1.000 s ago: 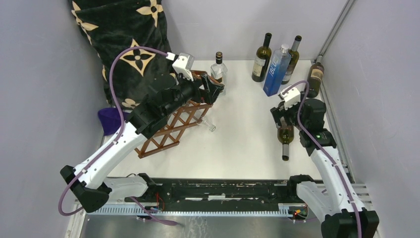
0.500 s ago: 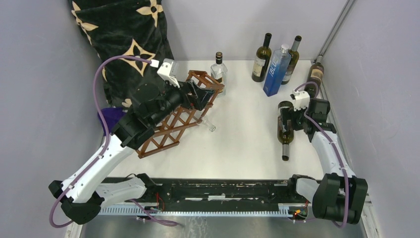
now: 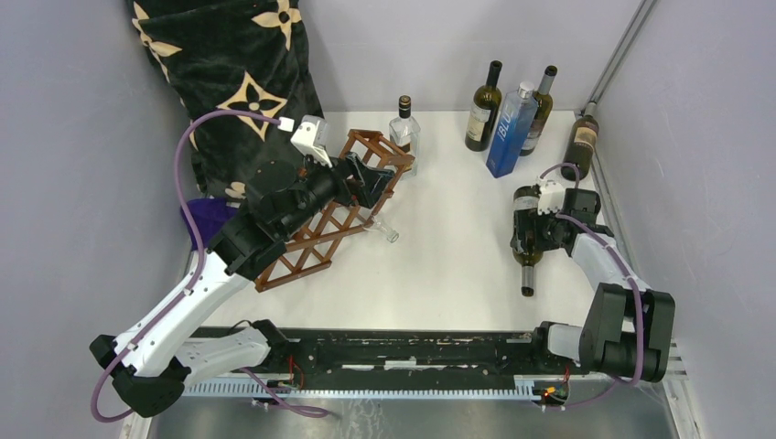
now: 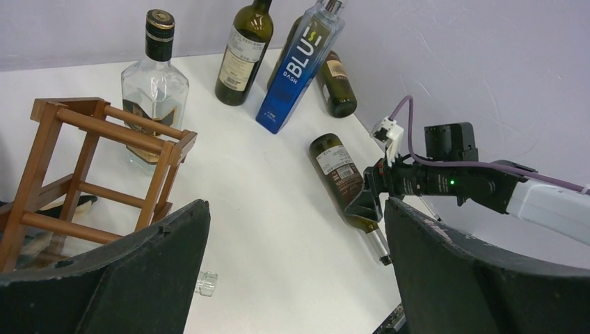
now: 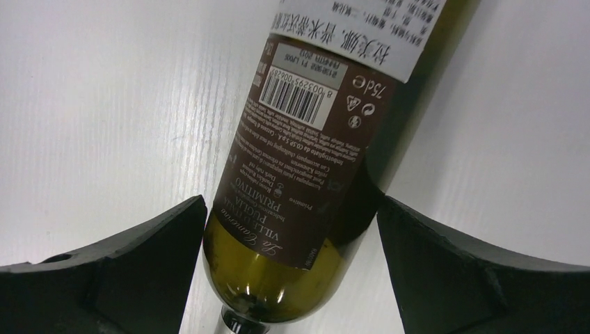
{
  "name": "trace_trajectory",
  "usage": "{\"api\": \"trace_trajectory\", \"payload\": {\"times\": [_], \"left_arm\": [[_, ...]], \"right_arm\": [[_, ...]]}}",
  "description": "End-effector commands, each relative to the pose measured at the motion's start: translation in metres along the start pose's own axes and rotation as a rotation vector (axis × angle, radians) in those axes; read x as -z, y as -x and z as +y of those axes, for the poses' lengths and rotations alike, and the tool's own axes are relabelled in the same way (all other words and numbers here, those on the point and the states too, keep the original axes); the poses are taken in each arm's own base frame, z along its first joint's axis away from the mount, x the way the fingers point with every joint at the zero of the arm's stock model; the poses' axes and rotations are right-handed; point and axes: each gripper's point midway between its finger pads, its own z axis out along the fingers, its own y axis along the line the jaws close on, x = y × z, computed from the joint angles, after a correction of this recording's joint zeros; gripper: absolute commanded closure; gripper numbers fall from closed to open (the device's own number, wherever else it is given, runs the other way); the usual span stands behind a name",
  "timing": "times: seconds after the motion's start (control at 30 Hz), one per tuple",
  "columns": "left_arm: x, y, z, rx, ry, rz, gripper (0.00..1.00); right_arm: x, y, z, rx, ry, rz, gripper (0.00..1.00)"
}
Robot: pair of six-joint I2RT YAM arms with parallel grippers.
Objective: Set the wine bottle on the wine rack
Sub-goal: Pick up the wine bottle from the center of the board.
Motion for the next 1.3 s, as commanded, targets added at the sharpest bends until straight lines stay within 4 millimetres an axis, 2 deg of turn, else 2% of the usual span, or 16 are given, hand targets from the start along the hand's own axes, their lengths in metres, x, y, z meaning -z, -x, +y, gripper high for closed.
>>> {"api": "trace_trajectory", "payload": {"times": [0.0, 0.47, 0.63, 0.73, 0.8, 0.9, 1.0, 1.13, 1.27], "left_arm": [[0.005, 0.021, -0.007, 0.046, -0.019, -0.083, 0.00], [0.001, 0.012, -0.010, 0.111, -0.064, -0.115, 0.00], [-0.003, 0.010, -0.013, 0.122, -0.077, -0.108, 0.00], [-0.007, 0.006, -0.012, 0.130, -0.080, -0.100, 0.01], [-0.011, 0.003, -0.013, 0.141, -0.084, -0.091, 0.00], [-0.017, -0.002, -0.015, 0.155, -0.096, -0.076, 0.01], [-0.022, -0.007, -0.017, 0.179, -0.105, -0.057, 0.01], [-0.029, -0.015, -0.026, 0.217, -0.151, -0.029, 0.01], [-0.034, -0.029, -0.029, 0.248, -0.175, 0.014, 0.02]], "right_arm": [[-0.009, 0.000, 0.004, -0.046, 0.028, -0.019, 0.02], [-0.028, -0.022, 0.005, -0.153, 0.042, 0.039, 0.05], [-0.031, -0.023, 0.003, -0.164, 0.037, 0.039, 0.07], [-0.032, -0.025, 0.003, -0.173, 0.041, 0.037, 0.18], [-0.030, -0.023, 0.003, -0.174, 0.048, 0.027, 0.36], [-0.022, -0.013, 0.005, -0.164, 0.063, -0.023, 0.70], [-0.010, -0.002, 0.015, -0.155, 0.118, -0.107, 0.90], [0.010, 0.008, 0.044, -0.120, 0.267, -0.231, 0.99], [0.027, 0.013, 0.068, -0.100, 0.378, -0.329, 1.00]]}}
